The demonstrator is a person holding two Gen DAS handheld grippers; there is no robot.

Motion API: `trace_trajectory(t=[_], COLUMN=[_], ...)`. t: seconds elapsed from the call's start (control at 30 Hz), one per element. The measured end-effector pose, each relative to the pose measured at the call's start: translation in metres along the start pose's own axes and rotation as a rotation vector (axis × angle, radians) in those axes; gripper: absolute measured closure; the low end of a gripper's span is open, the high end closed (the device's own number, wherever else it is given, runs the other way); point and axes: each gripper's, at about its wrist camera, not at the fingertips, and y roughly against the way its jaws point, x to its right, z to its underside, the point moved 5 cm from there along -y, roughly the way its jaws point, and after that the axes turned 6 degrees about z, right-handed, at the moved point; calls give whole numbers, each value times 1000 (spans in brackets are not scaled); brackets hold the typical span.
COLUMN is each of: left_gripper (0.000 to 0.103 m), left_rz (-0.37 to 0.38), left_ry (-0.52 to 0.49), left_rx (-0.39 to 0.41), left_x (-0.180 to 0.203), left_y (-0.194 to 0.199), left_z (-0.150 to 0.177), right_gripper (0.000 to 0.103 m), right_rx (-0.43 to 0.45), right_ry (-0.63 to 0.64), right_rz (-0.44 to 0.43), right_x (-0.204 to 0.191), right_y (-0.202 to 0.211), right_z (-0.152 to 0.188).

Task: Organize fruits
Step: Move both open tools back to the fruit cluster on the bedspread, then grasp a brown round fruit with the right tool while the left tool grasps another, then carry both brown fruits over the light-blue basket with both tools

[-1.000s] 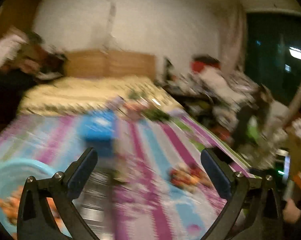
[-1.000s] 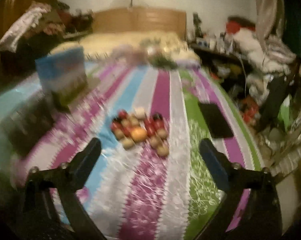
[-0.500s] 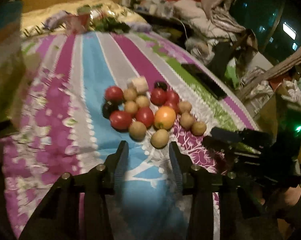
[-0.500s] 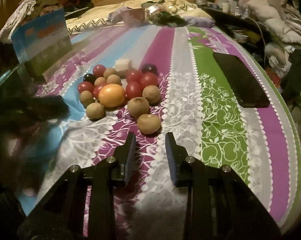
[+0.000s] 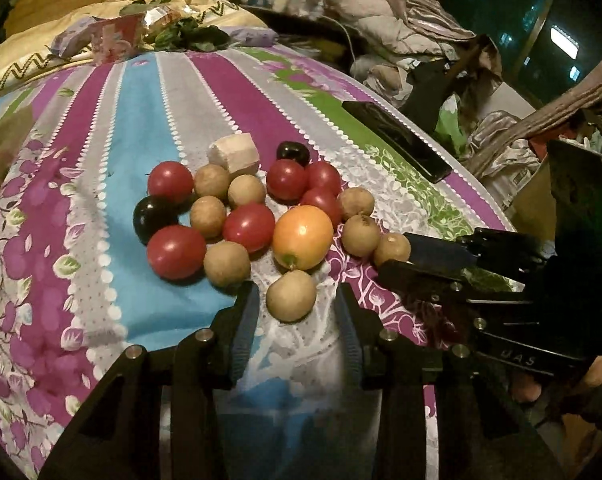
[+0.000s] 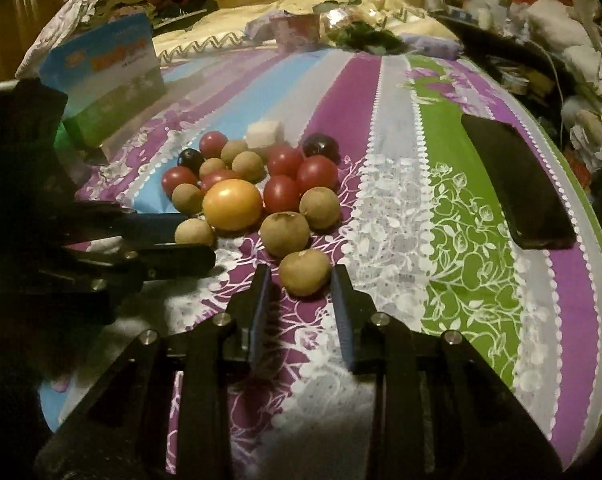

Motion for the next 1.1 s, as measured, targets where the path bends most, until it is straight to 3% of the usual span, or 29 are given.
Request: trace_trajectory(t=[0.13, 0.27, 0.47, 0.73, 0.9, 1.1], left_gripper=[62, 77, 78, 78, 78, 77], left_rz=[-5, -35, -85, -228, -295, -330], left_ry=[-11, 5, 23, 82, 136, 155], left_rx=[-15, -7, 28, 138, 180, 218], left_x=[1, -2, 2, 5, -3, -3], left_y=[-3, 0, 22, 119, 182, 226], left_z=[-1, -1, -5, -25, -30, -31], right_gripper=[70, 76, 76, 76, 76, 76], right_rx=[-27, -28, 0, 61, 104, 148], right_ry=[26, 23, -96, -236, -221, -206], right_rz=[12, 52, 135, 238, 240, 209], right_x=[-4, -3, 3, 4, -11, -36], right_y=[-7, -6, 22, 86, 114, 133], right_z=[0, 0, -10, -33, -44, -63])
